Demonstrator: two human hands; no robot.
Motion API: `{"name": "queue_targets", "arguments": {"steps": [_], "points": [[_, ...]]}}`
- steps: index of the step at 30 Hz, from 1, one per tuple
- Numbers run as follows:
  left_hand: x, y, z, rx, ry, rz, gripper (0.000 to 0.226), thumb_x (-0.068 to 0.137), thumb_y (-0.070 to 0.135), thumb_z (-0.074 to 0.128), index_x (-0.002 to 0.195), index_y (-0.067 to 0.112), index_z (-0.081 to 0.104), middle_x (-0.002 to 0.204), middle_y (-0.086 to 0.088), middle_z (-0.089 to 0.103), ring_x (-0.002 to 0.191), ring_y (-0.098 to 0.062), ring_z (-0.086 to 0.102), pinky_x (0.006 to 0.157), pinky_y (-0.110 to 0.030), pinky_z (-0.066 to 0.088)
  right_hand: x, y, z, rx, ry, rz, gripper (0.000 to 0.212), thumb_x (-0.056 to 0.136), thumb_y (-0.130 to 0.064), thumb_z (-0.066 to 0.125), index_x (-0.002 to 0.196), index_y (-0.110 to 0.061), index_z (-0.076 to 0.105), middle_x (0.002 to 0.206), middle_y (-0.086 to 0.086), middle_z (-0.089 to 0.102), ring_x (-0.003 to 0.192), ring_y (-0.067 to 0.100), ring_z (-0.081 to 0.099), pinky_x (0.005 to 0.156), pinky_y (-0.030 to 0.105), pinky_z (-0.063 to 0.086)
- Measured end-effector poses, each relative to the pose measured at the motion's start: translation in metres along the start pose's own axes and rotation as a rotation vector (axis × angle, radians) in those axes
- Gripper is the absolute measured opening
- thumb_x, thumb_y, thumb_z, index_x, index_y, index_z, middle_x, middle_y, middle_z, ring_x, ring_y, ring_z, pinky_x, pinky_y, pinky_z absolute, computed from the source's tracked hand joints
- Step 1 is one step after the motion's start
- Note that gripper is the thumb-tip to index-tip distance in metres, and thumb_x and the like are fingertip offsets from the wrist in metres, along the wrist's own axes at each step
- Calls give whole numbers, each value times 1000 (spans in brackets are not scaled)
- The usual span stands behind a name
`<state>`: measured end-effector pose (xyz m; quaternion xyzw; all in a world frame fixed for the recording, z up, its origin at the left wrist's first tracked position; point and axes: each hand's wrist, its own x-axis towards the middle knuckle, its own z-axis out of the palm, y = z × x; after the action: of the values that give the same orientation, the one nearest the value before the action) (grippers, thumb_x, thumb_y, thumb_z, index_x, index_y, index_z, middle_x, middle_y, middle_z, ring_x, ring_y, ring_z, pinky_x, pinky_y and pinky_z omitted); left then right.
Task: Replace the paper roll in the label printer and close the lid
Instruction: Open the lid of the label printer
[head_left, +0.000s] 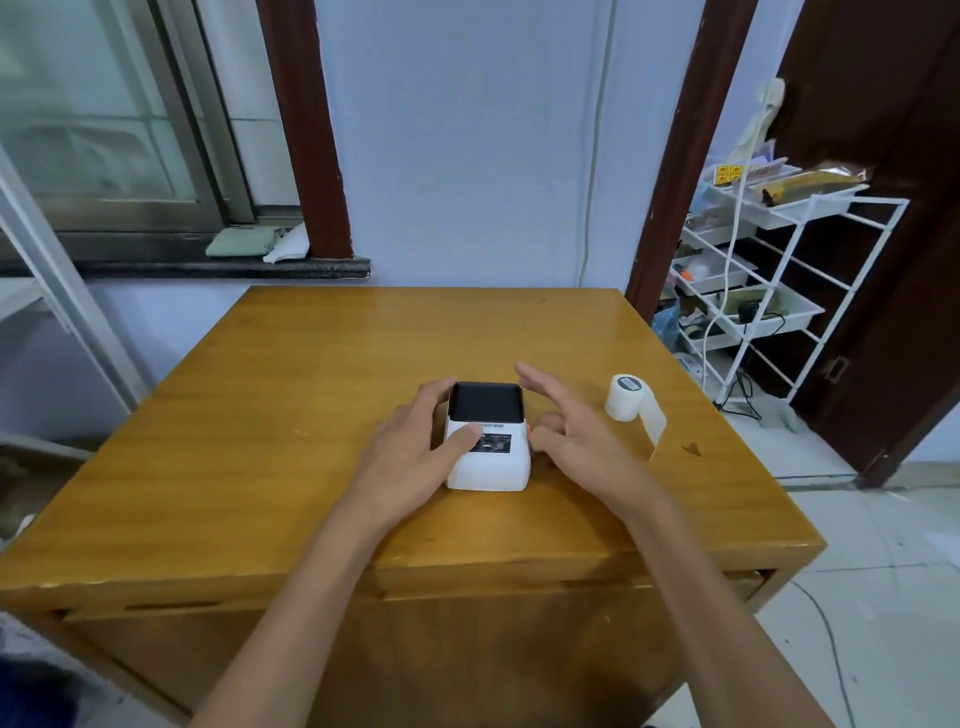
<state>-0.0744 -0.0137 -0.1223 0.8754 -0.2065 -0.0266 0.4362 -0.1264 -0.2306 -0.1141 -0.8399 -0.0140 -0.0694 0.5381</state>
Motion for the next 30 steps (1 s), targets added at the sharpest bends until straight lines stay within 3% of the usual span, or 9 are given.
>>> {"name": "queue_targets", "arguments": {"steps": [2,4,8,13,15,17,19,25,30], "points": [[0,-1,-2,-68,17,-11,75,83,67,52,153,48,35,152,12,53,143,-11,46,116,-45,42,0,2,0,1,5,7,70,99,-7,57,155,-47,42,94,4,71,72,4,58,84,31,51],[0,-4,-3,-109,28,-15,69,88,58,58,153,50,37,146,17,53,143,-10,47,115,-41,42,0,3,0,11,13,5,67,100,-6,59,151,-46,47,77,3,64,74,7,59,86,30,50],[1,-4,-1,-122,20,-15,66,91,55,55,154,51,36,146,20,53,141,-7,47,113,-39,45,2,1,-1,3,-13,18,63,99,-7,61,145,-51,54,92,21,73,96,29,68,101,46,54],[2,-5,0,-105,32,-18,63,96,50,57,155,49,35,150,18,53,141,-8,46,112,-40,45,1,-2,-4,-25,-61,9,63,103,-8,59,150,-48,49,97,21,74,91,25,69,98,44,55],[3,-5,0,-94,50,-17,61,99,43,61,155,48,36,143,22,52,138,-6,48,108,-33,44,2,-1,-6,-28,-99,9,64,104,-7,58,152,-47,46,93,7,76,83,16,66,86,32,53],[4,-5,1,-91,69,-23,63,98,39,64,155,46,38,138,23,52,132,-5,49,103,-29,43,4,0,-9,-21,-145,19,65,105,-4,56,155,-44,43,84,-20,72,78,-1,63,78,17,49],[6,-4,1,-95,77,-27,64,98,38,65,155,45,39,138,22,53,128,-3,50,98,-26,42,7,1,-13,-31,-169,29,67,106,-4,56,158,-43,39,84,-28,67,76,-6,63,75,13,49],[7,-5,2,-89,89,-26,65,97,38,67,156,45,39,136,22,54,126,-3,50,96,-25,41,13,5,-11,-175,-195,29,72,107,-16,58,160,-52,25,103,10,70,100,20,67,95,34,54],[8,-5,3,-81,92,-21,65,96,36,67,155,45,40,132,25,53,121,2,50,90,-18,41,18,10,-14,-215,-241,16,71,108,-16,57,160,-50,23,103,12,66,97,18,65,83,24,50]]}}
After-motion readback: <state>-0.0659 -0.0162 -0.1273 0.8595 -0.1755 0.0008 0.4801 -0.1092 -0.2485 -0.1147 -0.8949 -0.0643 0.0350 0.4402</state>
